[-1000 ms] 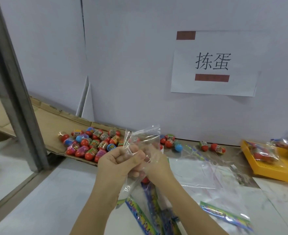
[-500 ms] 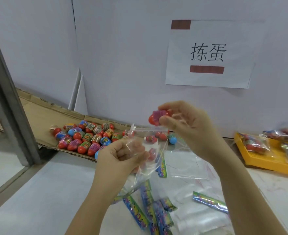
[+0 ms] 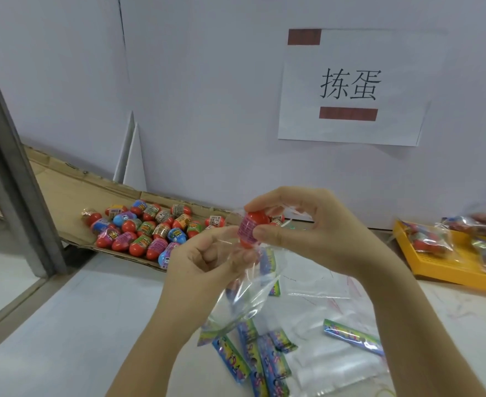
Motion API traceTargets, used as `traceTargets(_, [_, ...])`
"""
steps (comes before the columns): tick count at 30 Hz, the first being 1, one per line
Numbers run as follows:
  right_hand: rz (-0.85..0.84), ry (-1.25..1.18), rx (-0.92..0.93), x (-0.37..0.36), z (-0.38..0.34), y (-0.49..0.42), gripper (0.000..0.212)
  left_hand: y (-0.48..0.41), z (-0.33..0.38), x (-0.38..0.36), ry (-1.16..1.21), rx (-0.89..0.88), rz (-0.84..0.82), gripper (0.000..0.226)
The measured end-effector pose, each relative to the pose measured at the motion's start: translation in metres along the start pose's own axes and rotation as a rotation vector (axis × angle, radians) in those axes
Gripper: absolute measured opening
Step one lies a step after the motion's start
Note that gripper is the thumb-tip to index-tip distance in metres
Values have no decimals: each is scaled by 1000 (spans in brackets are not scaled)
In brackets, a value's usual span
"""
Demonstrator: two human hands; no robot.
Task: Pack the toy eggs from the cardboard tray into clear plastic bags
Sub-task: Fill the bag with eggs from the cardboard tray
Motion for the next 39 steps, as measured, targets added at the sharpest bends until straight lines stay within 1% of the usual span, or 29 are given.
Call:
traceTargets(5, [-6, -36, 8, -3, -2, 1, 23, 0, -4, 0, 23, -3, -5, 32])
traceTargets(6, [-13, -24, 4, -6, -3, 1, 22, 0, -5, 0, 36, 0, 6, 32])
traceTargets(8, [-20, 90, 23, -11, -5, -1, 15, -1, -9, -1, 121, 22, 22, 33])
traceTargets(10, [-71, 214, 41, -18, -4, -1, 27, -2, -13, -2, 202, 54, 24, 32])
traceTargets(11, [-93, 213, 35, -19, -6, -2, 32, -3, -16, -2, 221, 74, 34, 32])
traceTargets(12, [-96, 121, 31, -15, -5, -2, 34, -3, -19, -1, 236, 98, 53, 31])
traceTargets(14, [2, -236, 15, 4, 2, 0, 35, -4, -24, 4, 247, 148, 118, 30])
traceTargets(15, [16, -356, -43, 10, 16, 2, 39, -5, -27, 7, 244, 165, 153, 28])
traceTargets(16, [-17, -442, -203, 11, 40, 9, 41, -5, -29, 10, 238, 175, 181, 23])
traceTargets(17, [-149, -349, -258, 12, 63, 28, 42, -4, -30, 11, 229, 181, 200, 20])
traceTargets(18, [-208, -312, -450, 11, 86, 38, 43, -4, -30, 12, 216, 189, 214, 19])
traceTargets(19, [-211, -82, -686, 16, 109, 43, 48, -4, -31, 14, 203, 198, 231, 22])
traceTargets(20, [-160, 36, -803, 27, 116, 47, 52, -5, -33, 17, 192, 212, 257, 28])
traceTargets(21, [-114, -156, -734, 35, 113, 43, 52, -5, -36, 20, 188, 228, 284, 33])
traceTargets(22, [-117, -341, -656, 40, 104, 38, 51, -5, -37, 22, 189, 236, 300, 35])
traceTargets(23, [-162, -398, -584, 40, 101, 40, 52, -6, -38, 23, 193, 234, 300, 35])
traceTargets(24, [-122, -419, -554, 49, 106, 46, 53, -6, -38, 23, 194, 230, 296, 33])
traceTargets(25, [-208, -254, -518, 53, 112, 55, 49, -6, -38, 22, 199, 228, 297, 32])
traceTargets(26, [-89, -351, -704, 57, 121, 58, 44, -6, -37, 22, 203, 226, 297, 31])
traceTargets(27, [-26, -244, -827, 62, 127, 57, 36, -6, -37, 22, 203, 224, 289, 31])
traceTargets(28, [26, -274, -844, 68, 126, 47, 32, -6, -38, 22, 198, 227, 280, 34])
traceTargets(29, [-15, -454, -723, 68, 118, 38, 30, -7, -38, 23, 191, 230, 276, 37])
traceTargets(30, [-28, -673, -599, 71, 102, 39, 34, -7, -38, 23, 184, 229, 274, 39])
traceTargets(31, [-7, -777, -489, 71, 94, 33, 42, -8, -37, 22, 184, 224, 271, 40])
traceTargets(32, [41, -683, -490, 68, 95, 31, 48, -8, -37, 21, 192, 216, 268, 37])
traceTargets(34, [65, -225, -515, 43, 89, 20, 58, -8, -35, 18, 218, 196, 250, 26])
traceTargets(35, [-31, -156, -505, 20, 87, 13, 59, -7, -33, 16, 224, 185, 239, 23])
traceTargets(37, [-225, -301, -468, -27, 76, 7, 49, -7, -30, 15, 221, 161, 240, 27])
traceTargets(39, [-319, -381, -400, -56, 64, 5, 29, -7, -28, 17, 226, 130, 242, 23])
Point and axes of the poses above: each hand's wrist, its own y-axis away from the middle knuckle, its own x-axis out of the back of the hand, z = x × y, the point moved 6 cm from there along -y, towards the middle knuckle, and after that the axes turned 3 degrees about -x, right-handed, at the moved point
